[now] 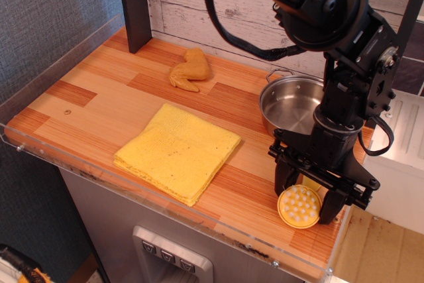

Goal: Place the brush on the left edge of the table

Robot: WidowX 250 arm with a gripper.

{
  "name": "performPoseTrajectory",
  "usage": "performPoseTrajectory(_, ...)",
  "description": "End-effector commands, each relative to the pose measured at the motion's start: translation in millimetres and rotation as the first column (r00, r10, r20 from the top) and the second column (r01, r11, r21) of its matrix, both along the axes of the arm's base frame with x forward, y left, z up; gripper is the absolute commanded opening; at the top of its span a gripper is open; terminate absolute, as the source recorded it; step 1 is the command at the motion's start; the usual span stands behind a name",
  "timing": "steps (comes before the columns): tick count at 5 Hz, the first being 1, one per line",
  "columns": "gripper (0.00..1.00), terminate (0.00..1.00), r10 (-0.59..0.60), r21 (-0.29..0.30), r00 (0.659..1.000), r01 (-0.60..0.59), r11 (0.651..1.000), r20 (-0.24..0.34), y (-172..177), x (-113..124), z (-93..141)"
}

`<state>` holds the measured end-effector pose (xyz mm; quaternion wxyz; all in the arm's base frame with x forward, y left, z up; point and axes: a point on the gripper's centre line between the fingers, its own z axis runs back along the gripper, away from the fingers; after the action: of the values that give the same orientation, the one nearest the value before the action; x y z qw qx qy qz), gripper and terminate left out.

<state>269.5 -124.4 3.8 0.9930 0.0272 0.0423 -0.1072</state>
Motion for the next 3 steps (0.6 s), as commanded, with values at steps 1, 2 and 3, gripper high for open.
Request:
performPoseTrajectory(1, 0.0, 0.0, 0.0, -0.116, 0.99, 0.016, 0.993, 0.142, 19, -9, 77)
performPoseTrajectory(2, 0.0, 0.0, 0.07, -0.125, 0.983, -0.049, 0.991, 0.171, 70, -11, 107)
performPoseTrajectory(3, 0.0, 0.0, 0.092, -0.127, 0.983, -0.072, 0.989, 0.158, 120, -5, 103)
